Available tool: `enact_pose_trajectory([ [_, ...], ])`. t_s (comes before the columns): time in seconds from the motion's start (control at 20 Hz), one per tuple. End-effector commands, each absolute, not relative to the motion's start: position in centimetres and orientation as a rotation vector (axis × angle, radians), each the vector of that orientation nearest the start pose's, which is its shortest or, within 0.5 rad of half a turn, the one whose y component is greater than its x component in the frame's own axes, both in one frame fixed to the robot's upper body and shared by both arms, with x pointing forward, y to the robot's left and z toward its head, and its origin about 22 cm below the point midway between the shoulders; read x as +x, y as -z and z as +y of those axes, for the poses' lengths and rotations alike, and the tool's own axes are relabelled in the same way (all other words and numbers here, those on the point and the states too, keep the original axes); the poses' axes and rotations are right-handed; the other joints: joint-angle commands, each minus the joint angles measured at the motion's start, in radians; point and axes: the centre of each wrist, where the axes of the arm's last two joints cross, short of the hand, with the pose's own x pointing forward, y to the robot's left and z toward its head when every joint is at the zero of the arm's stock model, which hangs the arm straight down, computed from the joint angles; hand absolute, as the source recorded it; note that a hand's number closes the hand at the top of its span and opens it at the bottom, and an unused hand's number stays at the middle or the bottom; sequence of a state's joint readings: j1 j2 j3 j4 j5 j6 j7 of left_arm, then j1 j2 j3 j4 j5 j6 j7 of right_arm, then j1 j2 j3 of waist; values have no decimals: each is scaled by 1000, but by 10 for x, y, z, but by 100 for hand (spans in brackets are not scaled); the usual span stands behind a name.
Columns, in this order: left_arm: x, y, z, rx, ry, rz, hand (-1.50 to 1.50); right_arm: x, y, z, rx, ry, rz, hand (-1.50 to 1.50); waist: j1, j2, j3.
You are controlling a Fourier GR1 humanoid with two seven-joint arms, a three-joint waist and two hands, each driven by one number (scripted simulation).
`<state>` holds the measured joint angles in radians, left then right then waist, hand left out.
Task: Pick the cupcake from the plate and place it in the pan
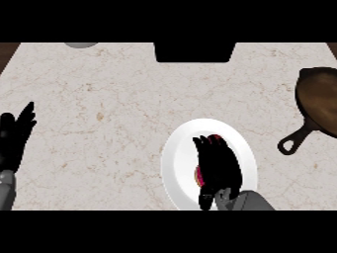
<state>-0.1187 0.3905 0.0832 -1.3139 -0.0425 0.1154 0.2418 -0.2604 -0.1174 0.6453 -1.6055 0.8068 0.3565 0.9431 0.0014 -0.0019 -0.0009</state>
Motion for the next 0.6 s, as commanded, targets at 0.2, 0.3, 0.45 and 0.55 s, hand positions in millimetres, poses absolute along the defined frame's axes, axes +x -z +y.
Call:
enact_pose_trajectory([
  [0.2,283,-3,335,519,96,-1200,0,234,-45,-88,-874,-1346,-923,150,-4,2,1],
  [0.3,262,-13,350,507,88,-1199,0,239,-43,-93,-902,-1343,-904,150,2,1,1],
  [0.45,266,5,360,494,106,-1201,0,232,-36,-108,-898,-1334,-938,150,-3,2,1],
  [0.55,268,-5,346,482,107,-1191,0,234,-45,-98,-886,-1293,-940,150,-2,1,1],
])
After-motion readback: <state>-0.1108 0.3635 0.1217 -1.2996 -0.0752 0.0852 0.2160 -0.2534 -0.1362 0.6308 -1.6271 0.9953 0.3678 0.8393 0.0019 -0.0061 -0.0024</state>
